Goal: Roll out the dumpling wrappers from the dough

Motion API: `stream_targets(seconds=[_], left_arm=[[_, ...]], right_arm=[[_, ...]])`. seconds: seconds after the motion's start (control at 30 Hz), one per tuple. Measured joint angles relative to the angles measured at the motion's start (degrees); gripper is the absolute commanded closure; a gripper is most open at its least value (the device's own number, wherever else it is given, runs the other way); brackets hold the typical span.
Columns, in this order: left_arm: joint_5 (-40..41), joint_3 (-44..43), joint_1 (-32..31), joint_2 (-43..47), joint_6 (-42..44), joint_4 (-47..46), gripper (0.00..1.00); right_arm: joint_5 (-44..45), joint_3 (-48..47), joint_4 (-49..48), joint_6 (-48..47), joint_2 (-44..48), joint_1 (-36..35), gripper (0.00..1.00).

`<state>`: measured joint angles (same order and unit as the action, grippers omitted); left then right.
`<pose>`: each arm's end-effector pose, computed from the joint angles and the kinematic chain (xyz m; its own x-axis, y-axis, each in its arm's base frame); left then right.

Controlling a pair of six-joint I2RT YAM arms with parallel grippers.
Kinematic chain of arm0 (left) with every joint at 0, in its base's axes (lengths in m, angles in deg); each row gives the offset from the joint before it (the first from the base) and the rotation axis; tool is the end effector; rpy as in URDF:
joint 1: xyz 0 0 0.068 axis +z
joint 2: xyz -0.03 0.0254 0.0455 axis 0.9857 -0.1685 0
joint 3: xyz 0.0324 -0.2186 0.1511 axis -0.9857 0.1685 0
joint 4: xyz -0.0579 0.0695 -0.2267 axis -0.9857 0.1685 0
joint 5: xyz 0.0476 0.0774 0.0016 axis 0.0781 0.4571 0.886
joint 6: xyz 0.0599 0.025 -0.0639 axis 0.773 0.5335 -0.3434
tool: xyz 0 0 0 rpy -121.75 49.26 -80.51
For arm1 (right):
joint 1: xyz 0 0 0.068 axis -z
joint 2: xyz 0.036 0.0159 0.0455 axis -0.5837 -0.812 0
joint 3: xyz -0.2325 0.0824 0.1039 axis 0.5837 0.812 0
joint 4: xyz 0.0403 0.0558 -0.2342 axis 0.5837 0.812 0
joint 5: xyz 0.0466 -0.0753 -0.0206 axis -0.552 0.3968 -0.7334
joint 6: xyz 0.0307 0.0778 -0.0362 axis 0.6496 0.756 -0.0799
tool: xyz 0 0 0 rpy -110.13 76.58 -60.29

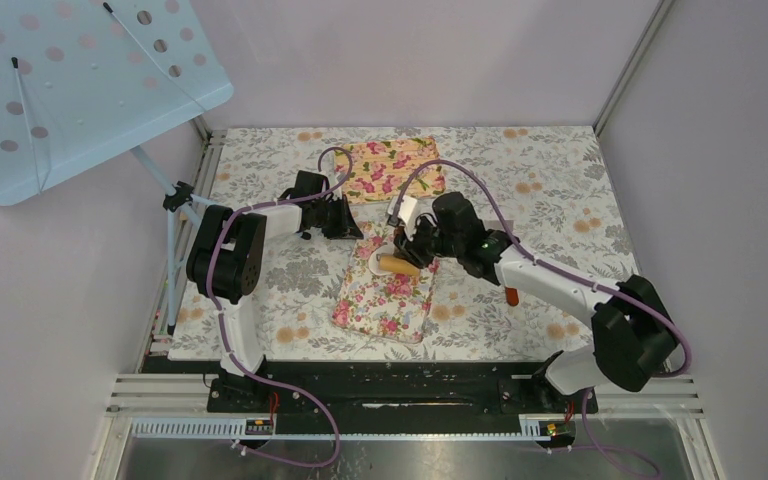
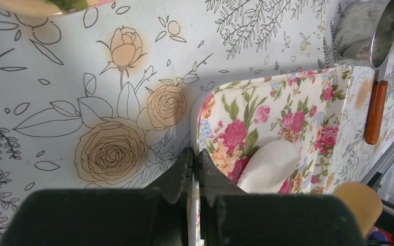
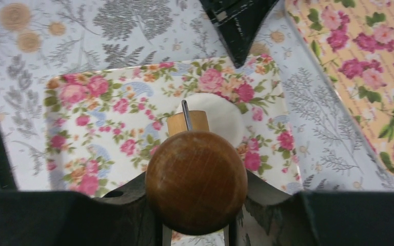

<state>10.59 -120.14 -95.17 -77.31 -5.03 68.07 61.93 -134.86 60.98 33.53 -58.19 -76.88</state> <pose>0.3805 -0.1453 0.1109 -0.9105 -0.0864 -0.4044 0.1997 0.7645 -0.6129 0.2400 0.2494 0.2473 -0.0018 -0.4597 -0.8881 -0.9231 0.3424 -0.1754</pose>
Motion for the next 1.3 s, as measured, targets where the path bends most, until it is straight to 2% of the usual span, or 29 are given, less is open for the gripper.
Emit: stream_targets(seconds=[0.23, 0.57, 1.03, 1.3], left_arm=[[0.0, 0.0, 0.0, 0.0, 0.0, 0.0, 1.0], [0.0, -0.1, 0.2, -0.1, 0.0, 0.0, 1.0], [-0.1, -0.1, 0.2, -0.1, 0.0, 0.0, 1.0], [-0.1, -0.1, 0.2, -0.1, 0.0, 0.0, 1.0]], right_arm=[[4.3, 0.0, -6.1, -2.4, -7.6, 0.2, 1.0], [4.1, 0.0, -9.6, -1.0, -8.9, 0.5, 1.0], [-2.4, 0.2, -10.4, 11.3, -10.7, 4.9, 1.0], [-5.9, 2.6, -13.1, 13.5, -10.4, 5.4, 1.0]])
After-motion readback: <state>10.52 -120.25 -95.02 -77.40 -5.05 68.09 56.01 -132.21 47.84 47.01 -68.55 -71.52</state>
